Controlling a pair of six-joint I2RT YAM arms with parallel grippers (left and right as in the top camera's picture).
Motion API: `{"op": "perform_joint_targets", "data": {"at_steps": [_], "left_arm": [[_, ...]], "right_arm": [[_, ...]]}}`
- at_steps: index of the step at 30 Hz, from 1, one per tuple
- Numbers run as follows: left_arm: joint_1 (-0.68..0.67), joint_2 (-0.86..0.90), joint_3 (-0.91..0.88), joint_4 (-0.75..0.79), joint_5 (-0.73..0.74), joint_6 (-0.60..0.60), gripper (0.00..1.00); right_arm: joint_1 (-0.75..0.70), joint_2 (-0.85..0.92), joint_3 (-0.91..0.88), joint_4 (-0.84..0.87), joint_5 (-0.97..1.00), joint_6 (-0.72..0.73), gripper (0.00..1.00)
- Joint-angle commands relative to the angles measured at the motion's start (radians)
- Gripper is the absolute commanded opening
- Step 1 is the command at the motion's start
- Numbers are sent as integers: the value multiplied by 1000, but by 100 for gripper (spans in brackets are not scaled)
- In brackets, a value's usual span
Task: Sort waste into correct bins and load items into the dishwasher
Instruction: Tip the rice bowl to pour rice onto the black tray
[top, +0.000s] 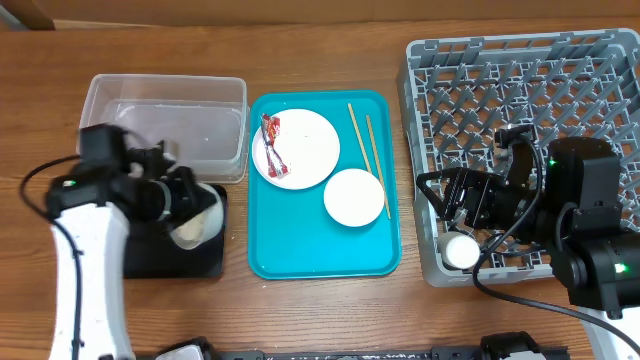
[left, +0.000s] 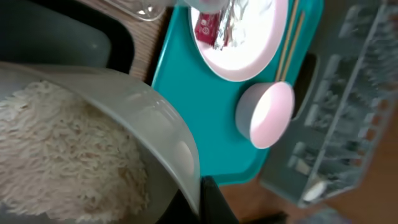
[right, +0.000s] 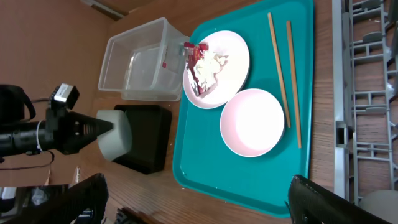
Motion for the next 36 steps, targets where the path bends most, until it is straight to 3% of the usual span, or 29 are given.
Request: {"op": "perform_joint_targets", "data": {"at_steps": [1,9,12,14,22,24,27,29,32,35,36], "left_arm": [[177,108,1,-63,320,299,4],[343,390,1,-332,653,851,4],[390,467,1,-456,716,1041,4],[420,498,1,-509,719,1101,4],[515,510,1,-517,713,1136,4],[519,506,-4,-522,697,1020,4],[520,494,-5,-472,724,1152,4],[520,504,-6,-496,721,1037,4],[516,500,-5,-496,746,1211,4],[513,507,-9,-450,703,1021,4],[510,505,-10,-471,707,1049,4]], "right_arm": [[-2,-5,13,4,-6,-8,94],[-2,-5,13,4,-6,-8,94],[-2,-5,13,4,-6,-8,94],[-2,-5,13,4,-6,-8,94],[-2,-5,13,4,-6,-7,94],[-2,-5,13,4,-6,-7,94],[-2,-5,13,1,-6,-8,94],[-2,-5,13,1,-6,-8,94],[-2,-5,13,0,-6,-7,94],[-2,-5,13,0,-6,-7,94],[-2,-5,13,-2,-6,-8,94]]}}
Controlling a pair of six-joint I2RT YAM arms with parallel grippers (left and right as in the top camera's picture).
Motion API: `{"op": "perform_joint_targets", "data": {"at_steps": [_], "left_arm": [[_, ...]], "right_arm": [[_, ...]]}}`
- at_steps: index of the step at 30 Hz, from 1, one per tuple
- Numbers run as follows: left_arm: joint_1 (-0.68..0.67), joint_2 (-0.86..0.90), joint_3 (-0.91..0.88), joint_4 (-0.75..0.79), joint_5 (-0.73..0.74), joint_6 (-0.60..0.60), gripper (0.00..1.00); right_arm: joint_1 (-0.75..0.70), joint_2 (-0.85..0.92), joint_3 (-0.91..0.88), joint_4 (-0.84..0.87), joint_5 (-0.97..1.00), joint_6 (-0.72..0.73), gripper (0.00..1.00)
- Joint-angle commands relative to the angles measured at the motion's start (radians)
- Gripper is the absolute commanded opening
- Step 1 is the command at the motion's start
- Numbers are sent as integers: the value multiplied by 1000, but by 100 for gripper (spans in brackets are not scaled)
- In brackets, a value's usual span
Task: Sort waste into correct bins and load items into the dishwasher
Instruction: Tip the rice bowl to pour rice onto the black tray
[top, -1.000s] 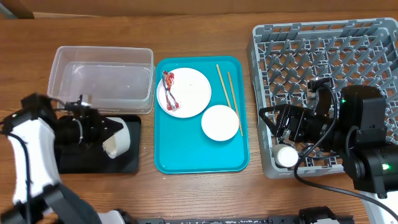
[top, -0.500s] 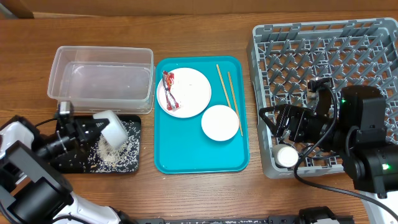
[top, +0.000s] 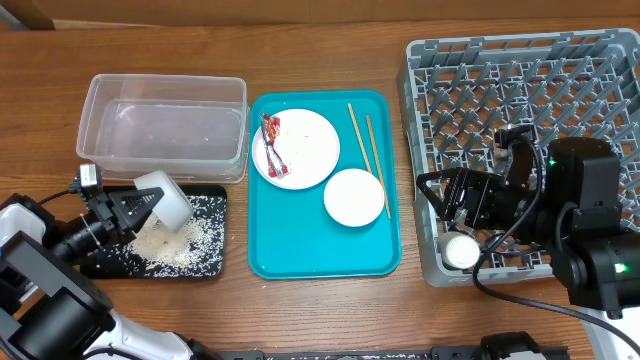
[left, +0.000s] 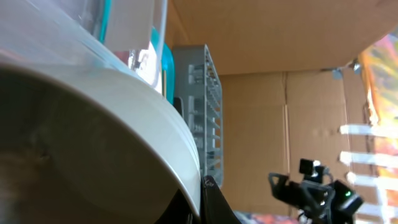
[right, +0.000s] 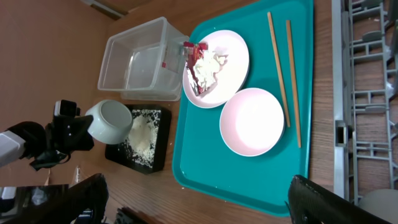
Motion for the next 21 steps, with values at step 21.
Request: {"op": "perform_joint_targets", "data": {"at_steps": [21], "left_arm": [[-95,-143,-18,17,-77,-47,4]], "right_arm": [[-2,-5,13,-24,36,-7,94]]}}
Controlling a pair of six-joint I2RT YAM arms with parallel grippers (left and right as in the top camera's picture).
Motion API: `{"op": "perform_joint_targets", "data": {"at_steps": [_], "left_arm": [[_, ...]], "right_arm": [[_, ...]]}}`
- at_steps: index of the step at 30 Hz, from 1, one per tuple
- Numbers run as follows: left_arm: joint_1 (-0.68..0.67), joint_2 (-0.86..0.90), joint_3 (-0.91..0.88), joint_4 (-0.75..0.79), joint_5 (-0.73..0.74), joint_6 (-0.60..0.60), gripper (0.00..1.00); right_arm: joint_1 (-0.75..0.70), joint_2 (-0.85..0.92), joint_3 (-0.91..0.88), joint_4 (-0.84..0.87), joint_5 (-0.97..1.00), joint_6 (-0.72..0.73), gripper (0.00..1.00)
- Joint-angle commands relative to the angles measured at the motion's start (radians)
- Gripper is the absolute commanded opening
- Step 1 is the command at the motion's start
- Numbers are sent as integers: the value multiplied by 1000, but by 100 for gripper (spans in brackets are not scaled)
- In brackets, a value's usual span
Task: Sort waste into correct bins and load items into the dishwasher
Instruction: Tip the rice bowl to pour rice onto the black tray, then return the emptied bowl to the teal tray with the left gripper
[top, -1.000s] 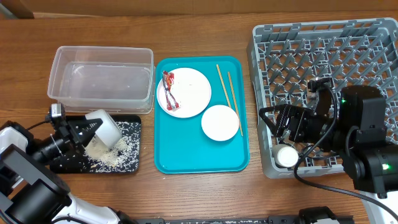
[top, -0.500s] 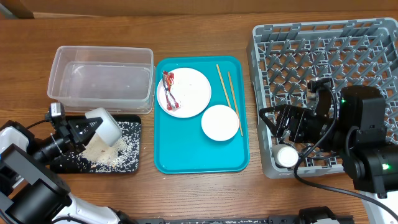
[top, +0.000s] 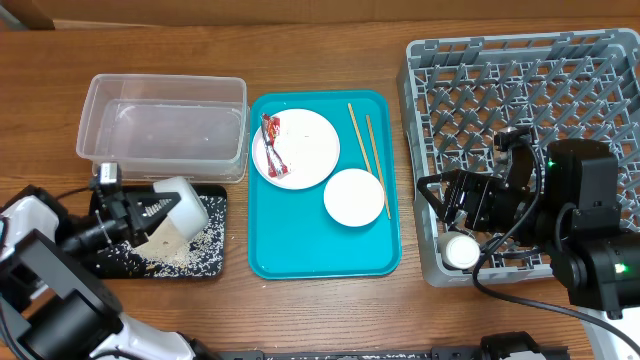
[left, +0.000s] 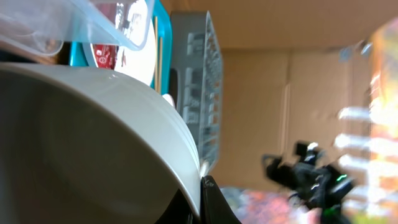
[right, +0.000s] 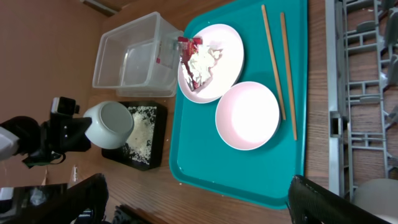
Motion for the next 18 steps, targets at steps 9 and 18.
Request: {"op": "perform_joint_targets", "data": {"at_steps": [9,18], "left_arm": [[-194,-362,4,274,-313,-482,4],[-738,-449,1,473,-856,-992,4]], "right_arm": [[-2,-5,13,15,22,-7,95],[-2,-5,13,29,21,-7,95]]}}
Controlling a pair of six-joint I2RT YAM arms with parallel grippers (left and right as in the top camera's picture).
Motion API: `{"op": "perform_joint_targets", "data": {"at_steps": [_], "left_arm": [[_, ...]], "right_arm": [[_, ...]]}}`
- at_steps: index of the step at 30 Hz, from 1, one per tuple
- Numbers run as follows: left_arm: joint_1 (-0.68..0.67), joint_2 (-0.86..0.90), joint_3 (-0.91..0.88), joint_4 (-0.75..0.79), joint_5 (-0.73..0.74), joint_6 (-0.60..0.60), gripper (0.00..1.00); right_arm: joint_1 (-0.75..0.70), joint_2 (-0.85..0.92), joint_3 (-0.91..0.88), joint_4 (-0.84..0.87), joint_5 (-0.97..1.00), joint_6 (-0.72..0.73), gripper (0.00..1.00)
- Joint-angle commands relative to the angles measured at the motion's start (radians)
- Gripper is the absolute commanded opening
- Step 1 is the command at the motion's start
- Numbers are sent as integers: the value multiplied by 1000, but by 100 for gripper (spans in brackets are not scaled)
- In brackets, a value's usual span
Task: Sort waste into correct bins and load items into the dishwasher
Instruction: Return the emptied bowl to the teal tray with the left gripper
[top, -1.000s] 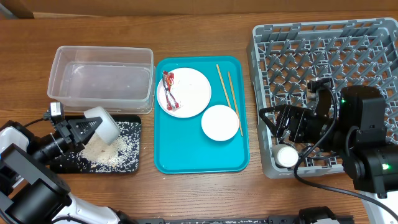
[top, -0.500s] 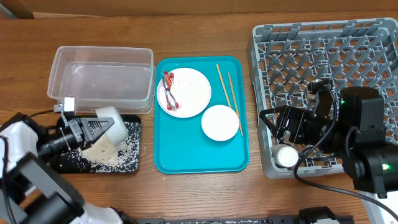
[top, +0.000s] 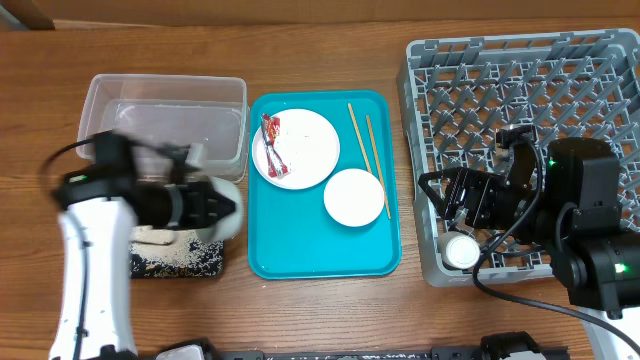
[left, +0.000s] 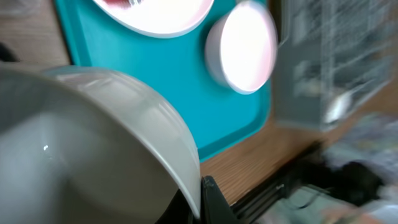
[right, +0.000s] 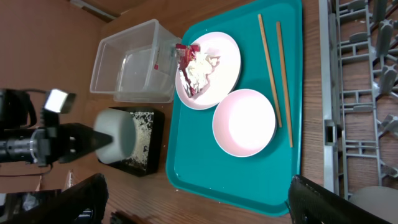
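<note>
My left gripper (left: 202, 199) is shut on the rim of a white bowl (top: 218, 200), which is held over the right end of the black tray (top: 175, 262). In the left wrist view the inside of the bowl (left: 93, 155) is bare. White rice (top: 160, 240) lies in the black tray. On the teal tray (top: 320, 255) sit a plate (top: 312, 150) with a red wrapper (top: 272, 145), a small white bowl (top: 354, 197) and two chopsticks (top: 365, 145). My right gripper (right: 198, 186) hangs open above the dish rack's (top: 520, 90) front left corner, holding nothing.
A clear plastic container (top: 165, 125) stands behind the black tray. A white cup (top: 461, 250) sits in the rack's front left compartment, below my right arm. Bare wooden table runs along the front edge.
My left arm has moved right with the bowl, from the black tray's left part to its right end beside the teal tray. The right arm has barely shifted.
At first my left gripper held the bowl full of rice over the black tray. Then the bowl was tipped at the tray's left side and rice lay in the tray. Then it was still tipped, empty. Now the empty bowl is beside the teal tray.
</note>
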Motion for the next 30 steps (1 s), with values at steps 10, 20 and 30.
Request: {"op": "perform_joint_targets", "data": {"at_steps": [10,20,30], "left_arm": [[-704,127,-58,276,-619,-685,9],[-727,149,122,202,-768,-686,46],[-611,238,191,430,-940,-614,59]], "right_arm": [[-2,-4,13,6,4,-7,95],[-2,-3,13,6,4,-8,95],[-2,-3,13,6,4,-8,95]]}}
